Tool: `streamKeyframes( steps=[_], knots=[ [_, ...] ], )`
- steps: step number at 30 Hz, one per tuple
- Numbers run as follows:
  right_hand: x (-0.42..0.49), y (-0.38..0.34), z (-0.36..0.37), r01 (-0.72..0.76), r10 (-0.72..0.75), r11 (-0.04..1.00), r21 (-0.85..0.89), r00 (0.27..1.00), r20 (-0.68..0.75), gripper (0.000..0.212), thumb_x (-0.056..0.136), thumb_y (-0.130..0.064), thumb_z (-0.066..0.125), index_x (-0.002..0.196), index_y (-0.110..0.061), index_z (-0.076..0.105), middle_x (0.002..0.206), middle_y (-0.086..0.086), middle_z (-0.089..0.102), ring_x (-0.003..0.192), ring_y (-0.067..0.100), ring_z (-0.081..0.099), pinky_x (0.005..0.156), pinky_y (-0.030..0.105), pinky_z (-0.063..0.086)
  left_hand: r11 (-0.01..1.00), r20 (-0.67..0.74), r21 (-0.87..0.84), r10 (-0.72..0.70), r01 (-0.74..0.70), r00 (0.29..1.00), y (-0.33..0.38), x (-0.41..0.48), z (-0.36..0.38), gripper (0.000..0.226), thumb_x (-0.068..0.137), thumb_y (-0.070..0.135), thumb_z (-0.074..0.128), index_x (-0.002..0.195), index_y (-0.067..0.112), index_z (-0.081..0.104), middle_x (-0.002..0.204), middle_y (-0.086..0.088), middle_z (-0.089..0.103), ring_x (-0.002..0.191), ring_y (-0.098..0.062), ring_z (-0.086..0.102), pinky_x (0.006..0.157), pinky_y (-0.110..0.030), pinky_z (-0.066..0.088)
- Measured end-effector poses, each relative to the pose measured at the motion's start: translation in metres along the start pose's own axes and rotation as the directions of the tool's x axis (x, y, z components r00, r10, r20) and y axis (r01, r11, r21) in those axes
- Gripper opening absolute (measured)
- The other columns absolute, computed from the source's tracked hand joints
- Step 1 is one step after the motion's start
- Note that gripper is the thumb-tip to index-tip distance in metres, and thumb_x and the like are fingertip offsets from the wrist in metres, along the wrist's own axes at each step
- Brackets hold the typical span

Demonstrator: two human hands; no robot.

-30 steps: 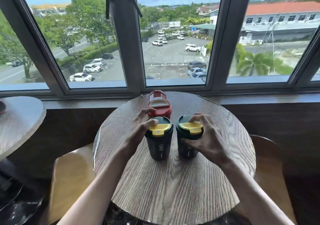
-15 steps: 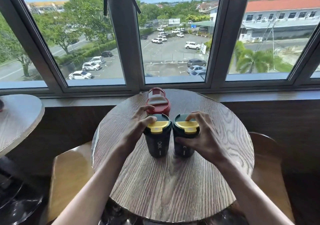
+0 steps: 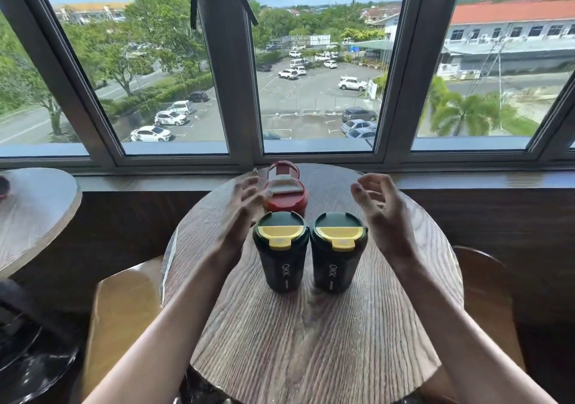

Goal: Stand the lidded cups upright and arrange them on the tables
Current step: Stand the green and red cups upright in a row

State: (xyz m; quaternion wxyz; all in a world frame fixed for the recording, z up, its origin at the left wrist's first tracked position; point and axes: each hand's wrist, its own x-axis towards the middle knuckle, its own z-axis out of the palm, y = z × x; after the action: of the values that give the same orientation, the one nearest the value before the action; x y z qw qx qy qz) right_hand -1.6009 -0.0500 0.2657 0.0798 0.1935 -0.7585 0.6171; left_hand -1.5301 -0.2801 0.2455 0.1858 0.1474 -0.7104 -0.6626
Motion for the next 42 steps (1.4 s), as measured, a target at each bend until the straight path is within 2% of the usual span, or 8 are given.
streamKeyframes(
  steps=[3, 7, 12, 16, 21, 30, 36, 42],
  knots=[
    [0.055, 0.014, 0.012, -0.190, 0.189, 0.982, -0.010, 0.968, 0.168, 0.025, 0.093, -0.028, 0.061, 0.112, -0.011, 0.062, 0.108, 0.008, 0.070, 0.089, 0.016, 0.064, 0.069, 0.020, 0.048, 0.992, -0.015, 0.055, -0.110, 0.111, 0.994, -0.004, 0.021, -0.001, 0.076, 0.063, 0.057, 0.072, 0.130, 0.027, 0.050, 0.130, -0.008, 0.061, 0.111, -0.019, 0.061, 0.093, -0.044, 0.048],
    [0.115, 0.036, 0.044, -0.330, 0.377, 0.926, -0.183, 0.834, 0.403, 0.034, 0.095, -0.037, 0.057, 0.120, -0.013, 0.056, 0.127, 0.012, 0.061, 0.111, 0.030, 0.060, 0.095, 0.045, 0.048, 0.980, 0.072, 0.091, -0.182, 0.175, 0.981, -0.006, 0.038, -0.003, 0.082, 0.058, 0.050, 0.079, 0.131, 0.020, 0.055, 0.126, -0.012, 0.067, 0.109, -0.022, 0.067, 0.085, -0.040, 0.053],
    [0.173, 0.055, 0.097, -0.422, 0.492, 0.870, -0.256, 0.705, 0.511, 0.064, 0.088, -0.060, 0.055, 0.135, -0.018, 0.045, 0.141, 0.007, 0.048, 0.110, 0.026, 0.052, 0.099, 0.045, 0.047, 0.970, 0.077, 0.001, -0.243, 0.244, 0.967, -0.007, 0.039, -0.002, 0.069, 0.051, 0.040, 0.079, 0.116, 0.027, 0.060, 0.115, -0.007, 0.066, 0.103, -0.019, 0.064, 0.083, -0.038, 0.050],
    [0.203, 0.063, 0.132, -0.446, 0.573, 0.819, -0.361, 0.613, 0.544, 0.084, 0.077, -0.072, 0.058, 0.140, -0.020, 0.039, 0.150, 0.010, 0.040, 0.112, 0.037, 0.058, 0.082, 0.044, 0.055, 0.967, 0.080, -0.003, -0.255, 0.256, 0.964, -0.006, 0.039, -0.002, 0.068, 0.053, 0.040, 0.079, 0.117, 0.028, 0.061, 0.119, -0.007, 0.065, 0.106, -0.019, 0.063, 0.087, -0.040, 0.046],
    [0.215, 0.073, 0.159, -0.461, 0.627, 0.776, -0.431, 0.489, 0.606, 0.084, 0.069, -0.063, 0.074, 0.134, -0.015, 0.048, 0.138, 0.018, 0.048, 0.083, 0.034, 0.065, 0.068, 0.042, 0.059, 0.965, 0.086, 0.018, -0.261, 0.261, 0.961, -0.006, 0.040, -0.004, 0.066, 0.055, 0.041, 0.078, 0.117, 0.031, 0.060, 0.119, -0.004, 0.065, 0.106, -0.019, 0.063, 0.083, -0.036, 0.047],
    [0.184, 0.077, 0.130, -0.451, 0.397, 0.892, -0.034, 0.746, 0.535, 0.049, 0.073, -0.038, 0.082, 0.105, -0.017, 0.051, 0.110, 0.016, 0.064, 0.091, 0.030, 0.068, 0.072, 0.049, 0.062, 0.971, 0.098, 0.017, -0.238, 0.238, 0.966, -0.007, 0.040, -0.005, 0.064, 0.056, 0.041, 0.078, 0.117, 0.032, 0.061, 0.115, -0.003, 0.066, 0.106, -0.019, 0.064, 0.086, -0.040, 0.048],
    [0.150, 0.069, 0.083, -0.026, 0.011, 0.999, 0.039, 0.940, 0.342, 0.051, 0.060, -0.046, 0.085, 0.094, -0.024, 0.054, 0.104, 0.001, 0.065, 0.095, 0.026, 0.066, 0.082, 0.051, 0.058, 0.973, 0.095, -0.018, -0.228, 0.231, 0.969, -0.017, 0.042, -0.004, 0.056, 0.056, 0.042, 0.079, 0.110, 0.039, 0.064, 0.116, -0.001, 0.066, 0.117, -0.026, 0.060, 0.102, -0.057, 0.044],
    [0.107, 0.069, 0.050, 0.224, -0.210, 0.974, -0.046, 0.955, 0.211, 0.047, 0.066, -0.034, 0.083, 0.099, -0.020, 0.052, 0.125, -0.006, 0.047, 0.118, 0.031, 0.052, 0.091, 0.054, 0.055, 0.977, 0.106, -0.045, -0.205, 0.210, 0.973, -0.015, 0.041, 0.000, 0.062, 0.051, 0.042, 0.079, 0.110, 0.035, 0.062, 0.114, -0.001, 0.065, 0.105, -0.020, 0.059, 0.101, -0.055, 0.044]
  ],
)
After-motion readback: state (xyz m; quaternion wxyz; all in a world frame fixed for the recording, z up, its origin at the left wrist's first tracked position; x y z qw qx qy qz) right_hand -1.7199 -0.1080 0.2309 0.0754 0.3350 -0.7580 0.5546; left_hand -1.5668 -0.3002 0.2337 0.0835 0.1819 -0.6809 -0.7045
